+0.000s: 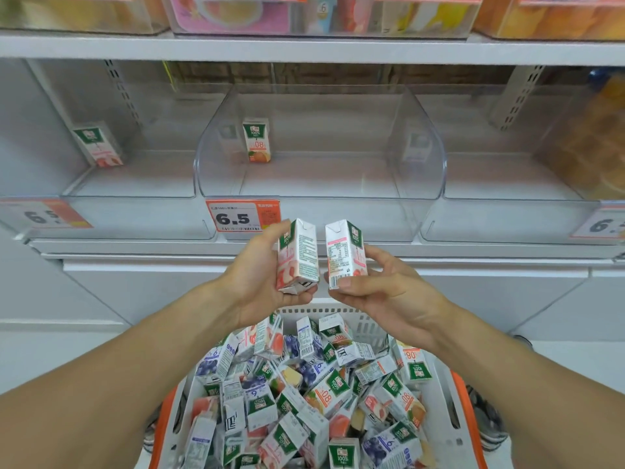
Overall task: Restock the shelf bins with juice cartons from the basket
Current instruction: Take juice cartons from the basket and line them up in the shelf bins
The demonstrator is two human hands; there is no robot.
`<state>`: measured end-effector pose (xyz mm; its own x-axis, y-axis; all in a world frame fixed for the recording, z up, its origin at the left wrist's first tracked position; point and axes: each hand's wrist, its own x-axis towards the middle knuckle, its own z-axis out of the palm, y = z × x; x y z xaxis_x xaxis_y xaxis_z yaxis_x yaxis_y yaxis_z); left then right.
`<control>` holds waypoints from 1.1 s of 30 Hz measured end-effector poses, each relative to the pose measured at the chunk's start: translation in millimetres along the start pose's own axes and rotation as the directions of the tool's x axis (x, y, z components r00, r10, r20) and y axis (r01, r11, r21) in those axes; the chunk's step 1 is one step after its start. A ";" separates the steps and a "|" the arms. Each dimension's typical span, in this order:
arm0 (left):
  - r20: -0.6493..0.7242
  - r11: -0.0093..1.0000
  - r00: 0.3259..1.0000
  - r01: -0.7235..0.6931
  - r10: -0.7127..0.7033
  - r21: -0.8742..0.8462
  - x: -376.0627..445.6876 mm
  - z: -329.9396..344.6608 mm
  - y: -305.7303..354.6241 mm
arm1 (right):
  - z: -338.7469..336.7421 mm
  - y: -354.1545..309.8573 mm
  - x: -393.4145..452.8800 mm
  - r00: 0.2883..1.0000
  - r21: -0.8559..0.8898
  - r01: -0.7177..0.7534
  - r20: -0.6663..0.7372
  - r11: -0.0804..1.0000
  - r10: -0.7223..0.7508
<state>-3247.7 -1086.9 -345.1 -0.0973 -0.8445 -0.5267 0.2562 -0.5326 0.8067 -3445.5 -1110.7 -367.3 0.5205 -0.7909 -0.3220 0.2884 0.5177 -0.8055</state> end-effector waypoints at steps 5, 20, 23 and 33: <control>-0.142 0.999 0.989 -0.030 0.034 0.025 -0.8 1.9 -2.9 | 5.6 1.4 -2.7 0.995 -0.020 0.069 -0.065 0.997 -0.070; 0.014 0.963 0.991 -0.132 0.132 0.237 -6.9 14.1 -5.5 | 18.3 11.0 -12.7 0.956 -0.503 0.225 -0.053 0.834 -0.290; 0.053 0.963 0.987 -0.158 0.150 0.217 -9.9 13.7 -6.6 | 23.6 13.7 -12.1 0.937 -0.569 0.273 -0.024 0.776 -0.347; 0.204 0.961 0.971 -0.171 0.126 0.219 -31.3 -35.1 4.6 | 36.3 -3.9 -4.7 0.964 -0.479 0.266 0.114 0.837 -0.241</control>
<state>-3209.7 -1061.0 -334.4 -0.2586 -0.8986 -0.3545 0.0520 -0.3794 0.9238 -3419.8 -1097.1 -344.6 0.5240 -0.8497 -0.0591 -0.0048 0.0664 -0.9978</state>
